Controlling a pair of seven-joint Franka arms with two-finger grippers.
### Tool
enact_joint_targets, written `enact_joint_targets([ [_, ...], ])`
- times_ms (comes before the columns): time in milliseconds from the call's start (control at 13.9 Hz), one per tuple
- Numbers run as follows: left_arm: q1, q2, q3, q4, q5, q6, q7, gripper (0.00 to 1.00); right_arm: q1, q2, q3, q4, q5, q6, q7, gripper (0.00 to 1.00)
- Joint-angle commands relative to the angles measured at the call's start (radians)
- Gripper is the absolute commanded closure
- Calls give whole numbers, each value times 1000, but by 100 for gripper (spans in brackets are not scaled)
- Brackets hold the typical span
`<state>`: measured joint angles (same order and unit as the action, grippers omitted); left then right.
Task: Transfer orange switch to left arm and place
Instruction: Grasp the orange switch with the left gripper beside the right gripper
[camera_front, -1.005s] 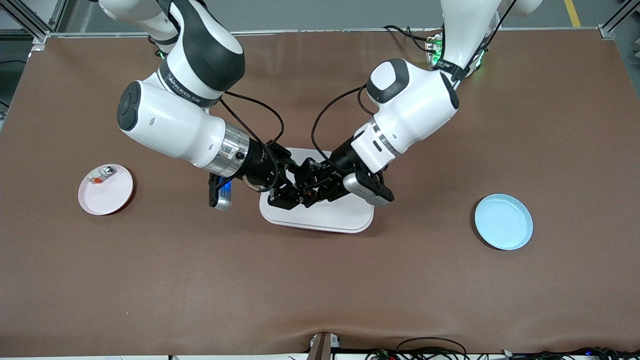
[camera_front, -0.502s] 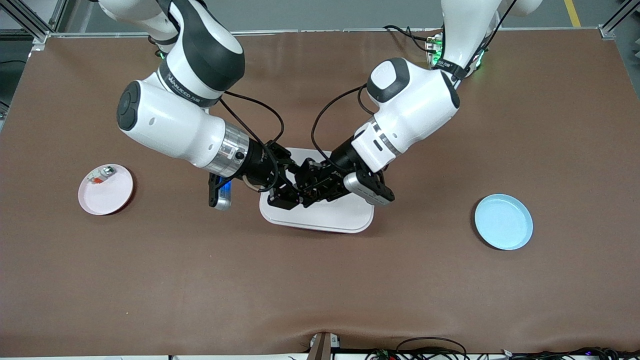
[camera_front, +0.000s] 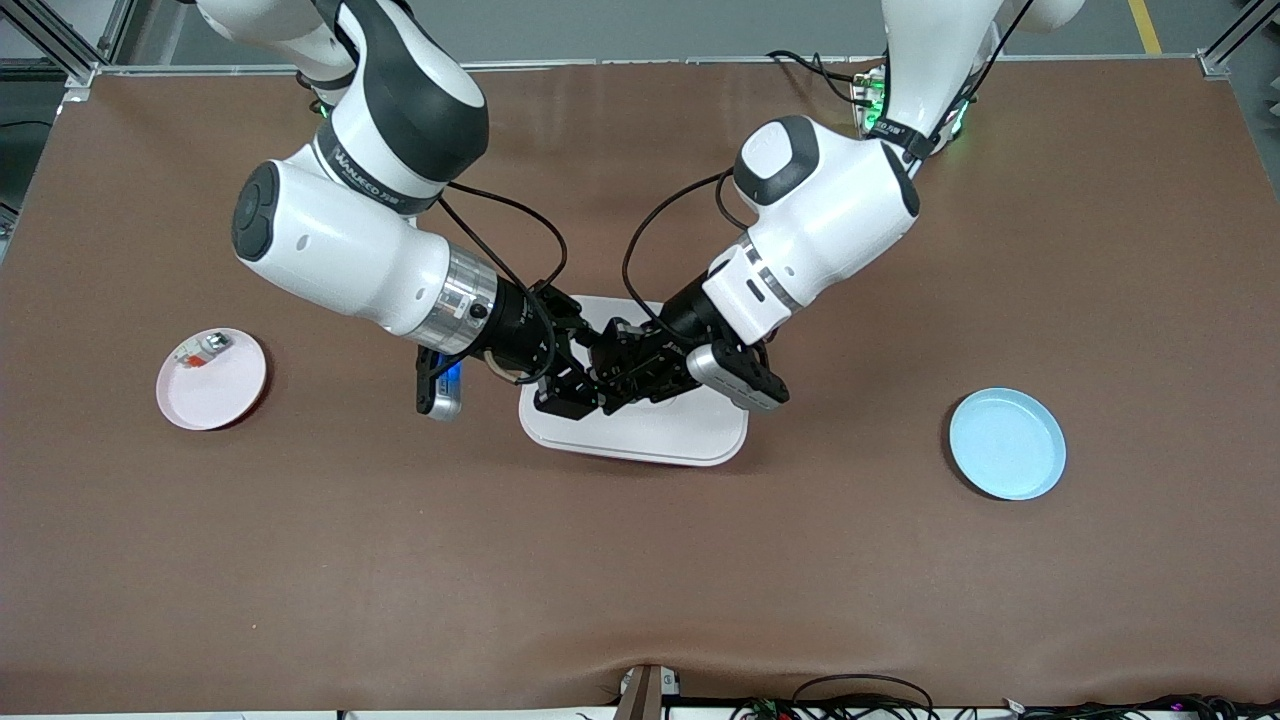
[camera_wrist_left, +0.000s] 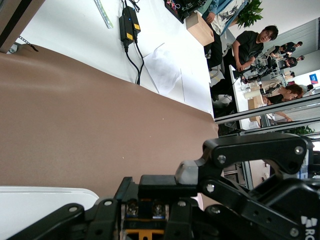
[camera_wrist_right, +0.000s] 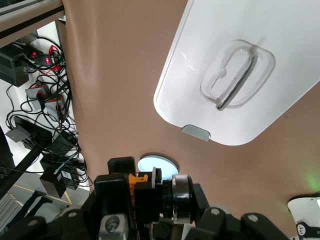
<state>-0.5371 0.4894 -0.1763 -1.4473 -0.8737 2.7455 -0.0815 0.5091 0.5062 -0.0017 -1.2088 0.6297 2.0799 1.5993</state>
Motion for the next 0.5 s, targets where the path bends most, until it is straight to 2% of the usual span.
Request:
enact_joint_targets([
  [0, -9, 1, 4, 13, -18, 11, -7, 100, 6, 11, -12, 32, 16, -12, 13, 0],
  [215, -4, -3, 4, 10, -18, 11, -6, 100, -9, 8, -15, 37, 15, -18, 8, 0],
  [431, 9, -46, 6, -36, -15, 6, -1, 100, -58, 5, -20, 60, 8, -108, -72, 0],
])
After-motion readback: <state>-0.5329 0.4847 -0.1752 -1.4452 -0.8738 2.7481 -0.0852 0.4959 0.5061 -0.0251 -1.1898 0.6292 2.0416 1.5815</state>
